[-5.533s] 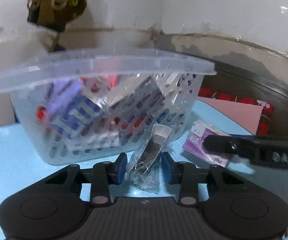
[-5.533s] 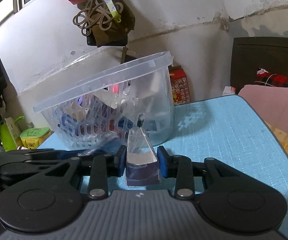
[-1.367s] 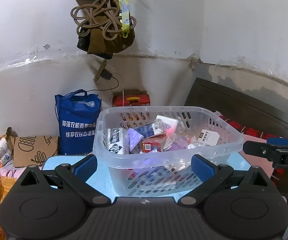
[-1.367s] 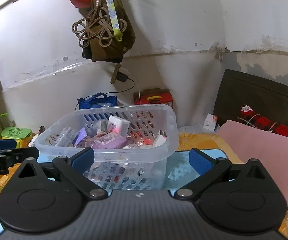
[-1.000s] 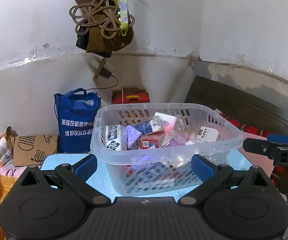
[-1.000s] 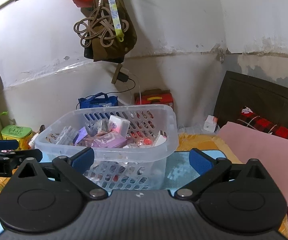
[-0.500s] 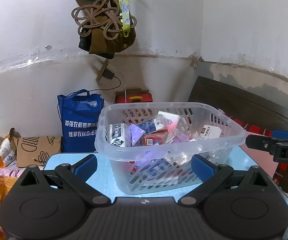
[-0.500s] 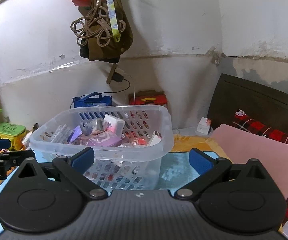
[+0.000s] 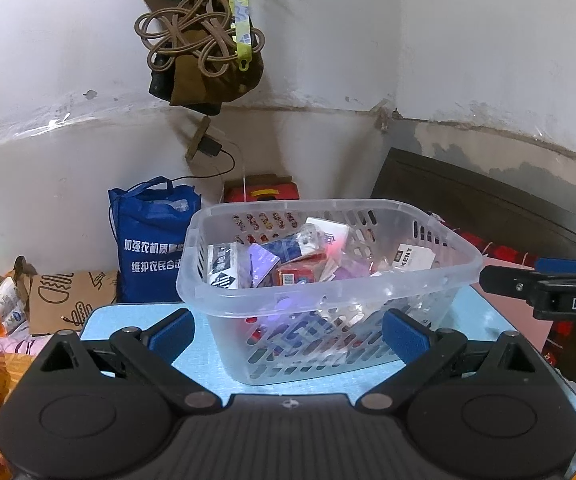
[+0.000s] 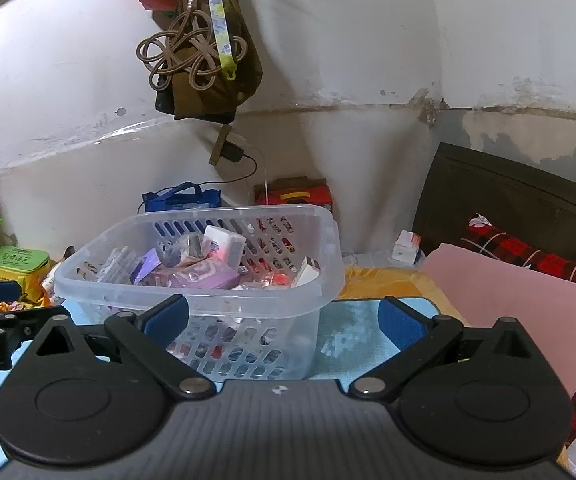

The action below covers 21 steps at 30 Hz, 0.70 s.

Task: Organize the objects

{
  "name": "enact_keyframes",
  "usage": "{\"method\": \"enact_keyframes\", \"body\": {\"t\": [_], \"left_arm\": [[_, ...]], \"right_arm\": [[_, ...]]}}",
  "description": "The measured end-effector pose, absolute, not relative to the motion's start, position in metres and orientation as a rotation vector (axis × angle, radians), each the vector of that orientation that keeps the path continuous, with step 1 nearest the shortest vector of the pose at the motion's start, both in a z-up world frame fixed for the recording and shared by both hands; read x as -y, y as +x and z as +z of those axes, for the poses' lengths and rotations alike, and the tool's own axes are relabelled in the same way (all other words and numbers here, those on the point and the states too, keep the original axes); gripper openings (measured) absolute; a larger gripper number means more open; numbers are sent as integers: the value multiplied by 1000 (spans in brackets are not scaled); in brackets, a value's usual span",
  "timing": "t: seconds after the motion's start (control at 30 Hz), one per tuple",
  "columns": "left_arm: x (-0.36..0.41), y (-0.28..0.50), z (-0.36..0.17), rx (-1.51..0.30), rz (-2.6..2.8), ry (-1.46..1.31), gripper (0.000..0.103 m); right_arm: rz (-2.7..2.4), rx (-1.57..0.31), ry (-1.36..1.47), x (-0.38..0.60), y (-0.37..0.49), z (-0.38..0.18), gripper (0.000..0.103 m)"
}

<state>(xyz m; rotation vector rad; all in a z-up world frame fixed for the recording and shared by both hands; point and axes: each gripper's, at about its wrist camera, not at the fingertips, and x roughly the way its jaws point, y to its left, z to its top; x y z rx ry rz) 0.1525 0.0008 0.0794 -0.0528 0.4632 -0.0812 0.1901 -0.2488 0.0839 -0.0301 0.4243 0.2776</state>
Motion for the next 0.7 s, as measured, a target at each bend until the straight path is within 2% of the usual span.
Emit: {"method": "enact_keyframes", "body": {"t": [0.7], "left_arm": [[6, 163, 77, -477, -73, -57, 101]], "right_arm": [[266, -412, -42, 249, 190, 83, 103]]}}
